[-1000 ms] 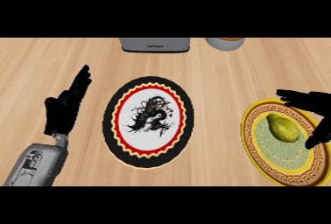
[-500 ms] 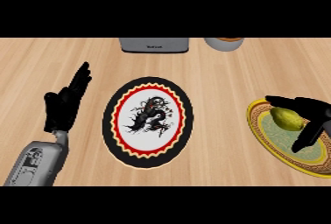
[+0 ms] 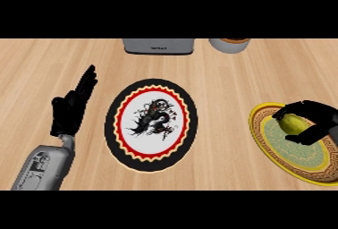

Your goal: Pick the pear from the plate and place it in the plate

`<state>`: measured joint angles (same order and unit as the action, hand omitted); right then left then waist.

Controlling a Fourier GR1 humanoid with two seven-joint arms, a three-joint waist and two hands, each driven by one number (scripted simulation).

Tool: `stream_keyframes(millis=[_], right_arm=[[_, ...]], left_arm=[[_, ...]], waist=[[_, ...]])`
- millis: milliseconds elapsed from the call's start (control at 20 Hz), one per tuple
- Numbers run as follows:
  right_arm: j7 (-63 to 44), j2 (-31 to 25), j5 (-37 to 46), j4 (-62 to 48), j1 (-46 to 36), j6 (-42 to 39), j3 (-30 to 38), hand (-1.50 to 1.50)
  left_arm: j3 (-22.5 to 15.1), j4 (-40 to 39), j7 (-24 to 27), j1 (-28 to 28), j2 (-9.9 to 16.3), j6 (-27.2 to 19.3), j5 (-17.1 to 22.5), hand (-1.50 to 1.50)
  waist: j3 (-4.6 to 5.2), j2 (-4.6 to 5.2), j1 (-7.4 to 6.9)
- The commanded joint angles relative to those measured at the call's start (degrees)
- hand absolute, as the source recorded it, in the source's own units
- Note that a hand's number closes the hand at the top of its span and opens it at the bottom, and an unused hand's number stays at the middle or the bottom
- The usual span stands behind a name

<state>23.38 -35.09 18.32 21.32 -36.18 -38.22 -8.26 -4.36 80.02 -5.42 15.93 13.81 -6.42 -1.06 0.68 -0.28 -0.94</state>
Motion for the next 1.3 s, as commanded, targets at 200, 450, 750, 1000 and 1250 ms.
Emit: stream_keyframes(millis=[200,450,750,1000,1250], right_arm=[[2.96,3.15,1.16,-2.26,0.43,3.81,2.09,1.50],[-10.46,3.91,6.97,4.16,4.02,27.18,-0.83,1.50],[-17.09,2.40,11.87,13.76,4.05,44.49,-1.76,1.50],[-19.33,8.63,12.85,26.60,3.85,56.16,-1.84,1.50],[-24.16,13.60,15.97,41.16,5.71,60.12,-6.25,1.50]], left_arm=[[0.74,-1.37,1.80,0.20,-1.77,-0.39,-1.80,0.00],[3.23,1.17,-0.06,-3.48,2.17,1.00,-0.20,0.00],[4.42,0.80,-0.90,-5.72,2.22,0.20,0.32,0.00],[4.64,0.66,-0.71,-6.09,2.31,-0.97,-0.67,0.00],[4.92,2.08,-0.29,-8.23,2.34,0.27,0.70,0.00]], waist=[[-0.72,0.48,0.57],[-0.12,-1.32,3.76],[0.21,-3.31,7.42],[-0.08,-3.34,8.41],[-0.17,-3.22,7.46]])
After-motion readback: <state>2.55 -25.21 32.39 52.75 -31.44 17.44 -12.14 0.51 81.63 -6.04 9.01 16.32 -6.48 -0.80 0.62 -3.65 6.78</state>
